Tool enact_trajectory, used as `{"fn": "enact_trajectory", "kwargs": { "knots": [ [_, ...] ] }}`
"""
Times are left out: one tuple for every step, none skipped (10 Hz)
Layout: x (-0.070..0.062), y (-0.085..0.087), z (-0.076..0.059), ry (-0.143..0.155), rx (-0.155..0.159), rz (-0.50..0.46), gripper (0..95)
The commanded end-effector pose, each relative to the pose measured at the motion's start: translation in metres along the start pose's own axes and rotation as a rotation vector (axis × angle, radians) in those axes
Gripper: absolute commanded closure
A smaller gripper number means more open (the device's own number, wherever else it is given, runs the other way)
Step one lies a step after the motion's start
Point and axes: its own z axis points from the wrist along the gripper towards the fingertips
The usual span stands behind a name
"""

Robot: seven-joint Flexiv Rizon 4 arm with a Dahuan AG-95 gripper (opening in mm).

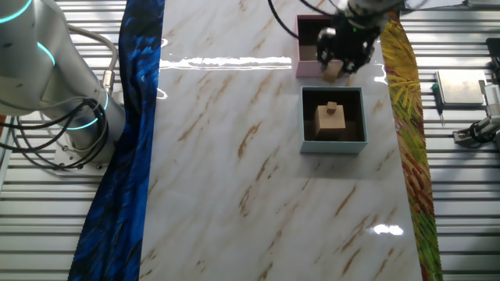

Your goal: Move an object from one box to another

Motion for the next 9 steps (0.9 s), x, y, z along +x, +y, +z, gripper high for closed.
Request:
{"fn": "enact_trajectory", "kwargs": {
  "knots": [
    [-0.003,0.003,-0.002,0.015,0.007,-0.038,95.0],
    [-0.003,0.003,-0.002,0.008,0.005,-0.082,95.0],
    [-0.003,0.003,-0.002,0.012,0.005,-0.133,95.0],
    [-0.003,0.003,-0.002,0.009,0.004,-0.154,95.0],
    [-0.003,0.003,-0.002,0.001,0.001,-0.162,95.0],
    [-0.003,0.003,-0.002,-0.009,-0.003,-0.167,95.0],
    [-0.009,0.004,-0.001,-0.022,-0.008,-0.177,95.0],
    [-0.025,0.007,0.004,-0.041,-0.015,-0.179,95.0],
    [-0.032,0.008,0.007,-0.049,-0.017,-0.175,95.0]
  ]
}}
